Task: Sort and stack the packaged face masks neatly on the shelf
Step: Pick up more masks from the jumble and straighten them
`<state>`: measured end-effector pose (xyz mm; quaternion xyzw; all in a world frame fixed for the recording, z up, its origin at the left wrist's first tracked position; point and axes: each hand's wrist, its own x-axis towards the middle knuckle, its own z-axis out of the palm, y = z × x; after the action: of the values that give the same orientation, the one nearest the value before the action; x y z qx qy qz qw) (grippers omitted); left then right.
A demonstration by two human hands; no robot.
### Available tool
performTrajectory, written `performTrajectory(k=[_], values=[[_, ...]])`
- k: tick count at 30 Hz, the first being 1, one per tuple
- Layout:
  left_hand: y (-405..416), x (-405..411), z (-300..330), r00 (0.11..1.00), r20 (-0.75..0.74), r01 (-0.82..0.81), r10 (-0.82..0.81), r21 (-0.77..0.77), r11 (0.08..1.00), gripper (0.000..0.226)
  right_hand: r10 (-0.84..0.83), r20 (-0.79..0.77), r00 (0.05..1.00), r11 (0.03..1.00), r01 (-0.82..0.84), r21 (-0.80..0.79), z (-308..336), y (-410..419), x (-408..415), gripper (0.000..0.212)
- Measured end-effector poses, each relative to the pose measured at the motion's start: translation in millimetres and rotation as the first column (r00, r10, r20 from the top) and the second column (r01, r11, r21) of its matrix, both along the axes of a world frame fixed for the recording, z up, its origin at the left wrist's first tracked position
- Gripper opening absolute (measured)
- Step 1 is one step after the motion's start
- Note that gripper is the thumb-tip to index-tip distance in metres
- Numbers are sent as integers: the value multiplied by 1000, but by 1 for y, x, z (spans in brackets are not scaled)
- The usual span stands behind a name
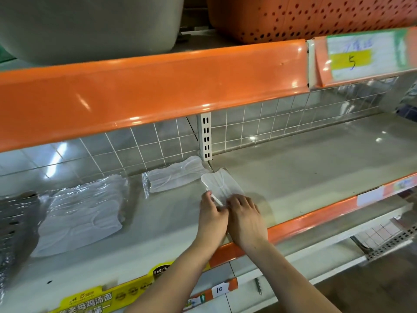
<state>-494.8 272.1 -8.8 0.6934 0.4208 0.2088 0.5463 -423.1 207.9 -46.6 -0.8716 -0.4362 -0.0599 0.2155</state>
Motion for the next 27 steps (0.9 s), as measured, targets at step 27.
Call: performTrajectory(k=[27], values=[[75, -138, 18, 923, -259, -91, 285, 574, 814, 35, 308, -937, 166, 903, 258, 343, 45, 67, -58, 15]])
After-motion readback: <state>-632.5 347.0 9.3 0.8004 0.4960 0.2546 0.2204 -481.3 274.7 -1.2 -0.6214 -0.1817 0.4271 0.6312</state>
